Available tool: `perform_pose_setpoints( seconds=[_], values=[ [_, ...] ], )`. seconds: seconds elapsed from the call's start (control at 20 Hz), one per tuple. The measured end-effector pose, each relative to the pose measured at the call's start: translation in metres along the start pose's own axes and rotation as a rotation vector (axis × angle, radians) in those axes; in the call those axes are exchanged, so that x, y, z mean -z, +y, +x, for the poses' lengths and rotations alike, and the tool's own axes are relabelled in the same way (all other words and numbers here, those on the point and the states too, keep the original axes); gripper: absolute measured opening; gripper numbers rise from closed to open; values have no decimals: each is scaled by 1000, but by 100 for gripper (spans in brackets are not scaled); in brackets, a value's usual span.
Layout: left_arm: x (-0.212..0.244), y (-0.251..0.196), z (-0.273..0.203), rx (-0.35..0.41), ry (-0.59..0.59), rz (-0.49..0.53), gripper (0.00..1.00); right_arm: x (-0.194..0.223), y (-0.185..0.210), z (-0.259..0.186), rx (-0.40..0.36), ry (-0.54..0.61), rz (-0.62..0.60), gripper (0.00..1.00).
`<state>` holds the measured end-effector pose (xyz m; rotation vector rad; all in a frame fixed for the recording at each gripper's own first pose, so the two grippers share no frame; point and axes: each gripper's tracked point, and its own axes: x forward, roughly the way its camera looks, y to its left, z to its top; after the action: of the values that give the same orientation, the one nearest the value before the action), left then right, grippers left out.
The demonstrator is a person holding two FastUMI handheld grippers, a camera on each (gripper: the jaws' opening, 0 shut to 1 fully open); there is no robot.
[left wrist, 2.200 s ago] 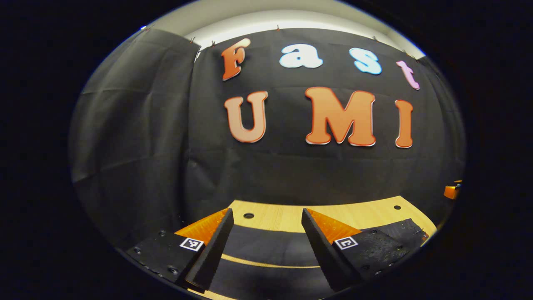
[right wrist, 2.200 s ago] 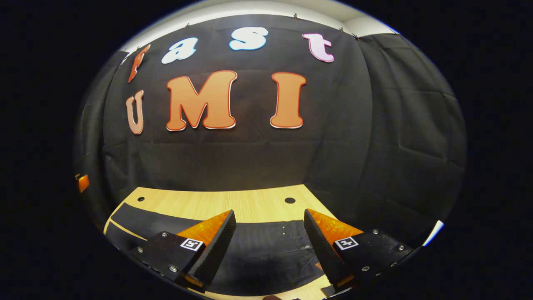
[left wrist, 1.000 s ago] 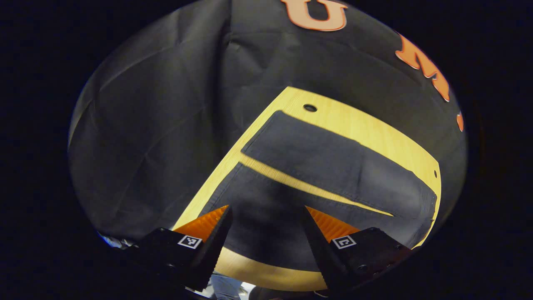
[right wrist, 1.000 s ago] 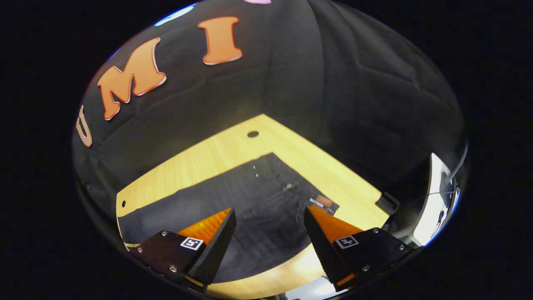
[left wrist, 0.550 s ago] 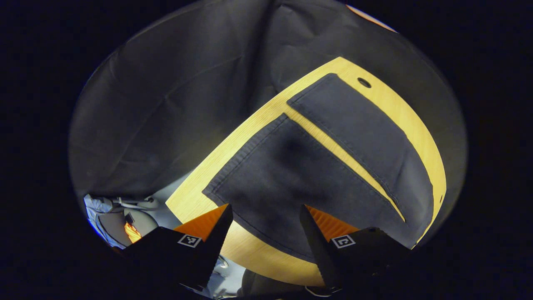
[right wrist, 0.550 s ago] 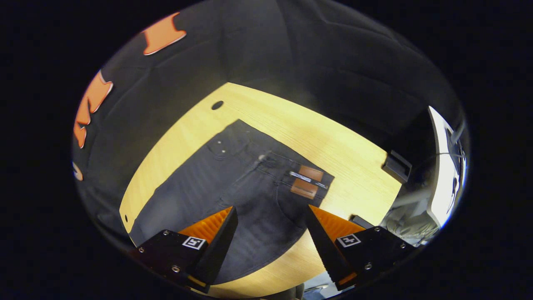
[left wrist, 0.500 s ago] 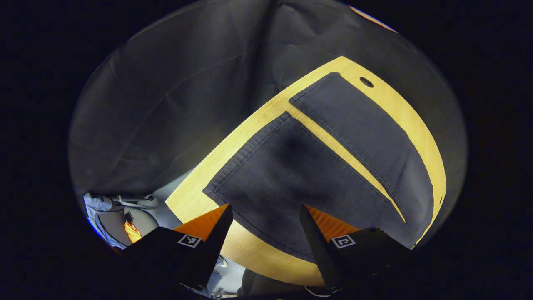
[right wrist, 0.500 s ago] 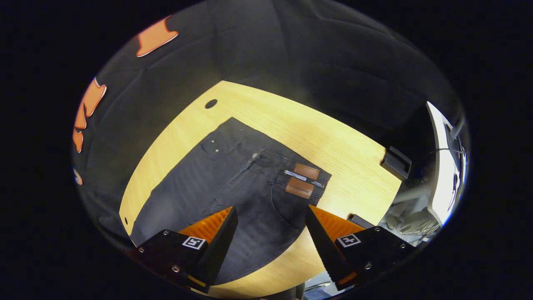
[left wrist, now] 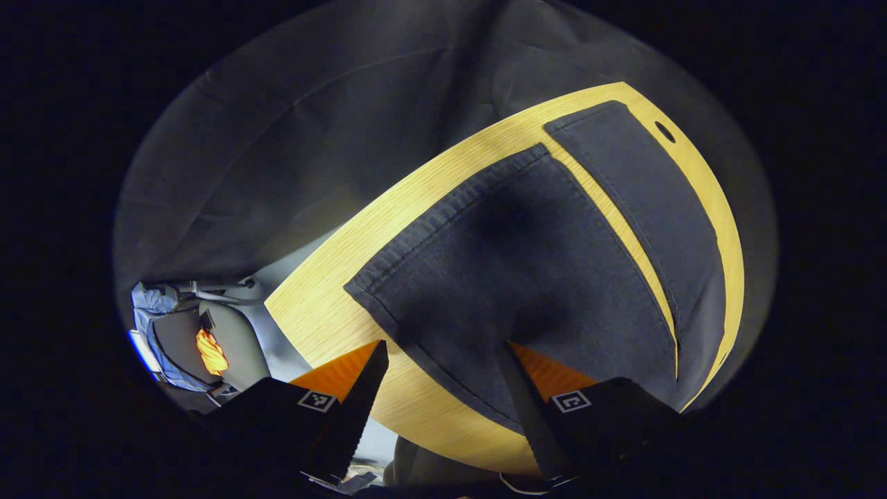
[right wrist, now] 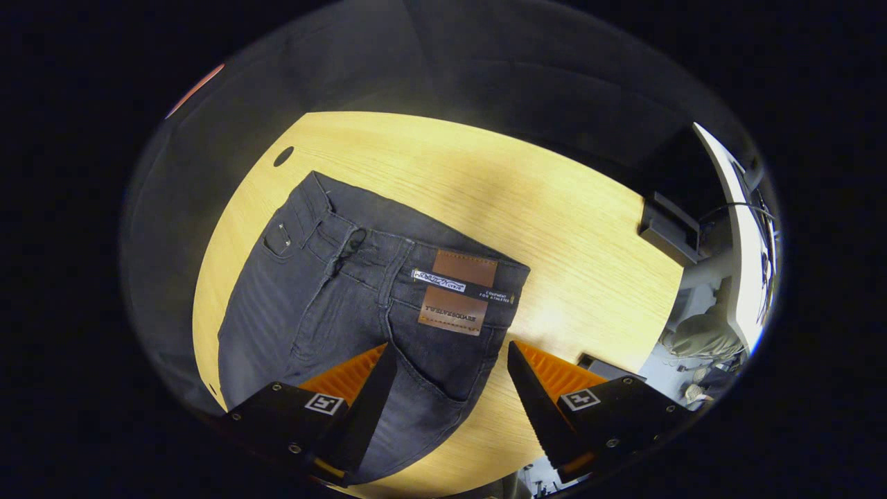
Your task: Grasp the waist and the cuffs of the jeans and fold them to make the two legs overlap; first hold the waist and fold one-third of the jeans toward the cuffs, then hold the cuffs and fold the remaining one-third in the same direction to finish folding.
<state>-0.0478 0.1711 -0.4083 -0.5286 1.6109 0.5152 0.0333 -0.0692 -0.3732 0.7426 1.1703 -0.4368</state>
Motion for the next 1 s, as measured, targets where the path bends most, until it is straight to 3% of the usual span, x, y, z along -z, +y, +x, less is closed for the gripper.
perform_pose_setpoints(
  seconds=[0.2, 0.55, 0.65, 0.7, 0.75, 0.9, 0.95, 1.0],
  values=[
    [-7, 4, 8, -28, 12, -9, 96, 1, -1, 10, 26, 22, -12, 96],
    [-6, 10, 16, 24, 21, -60, 89, 0, -1, 15, 107, 34, -90, 89],
    [-7, 6, 15, 26, 33, -67, 90, -1, -6, 16, 113, 36, -90, 83],
    [-13, 5, 18, 33, 27, -44, 88, -3, -9, 12, 101, 33, -60, 70],
    [-12, 8, 20, 38, 17, -34, 80, -3, -1, 16, 71, 33, -65, 61],
    [-21, -3, 19, 81, -2, -19, 28, -2, -1, 16, 30, 23, -31, 19],
    [-27, -4, 18, 100, -43, -28, 11, -2, 1, 17, 4, 27, -12, 23],
    [-24, -5, 13, 118, -25, -9, 6, -2, 3, 14, -28, 35, 31, 23]
  ],
)
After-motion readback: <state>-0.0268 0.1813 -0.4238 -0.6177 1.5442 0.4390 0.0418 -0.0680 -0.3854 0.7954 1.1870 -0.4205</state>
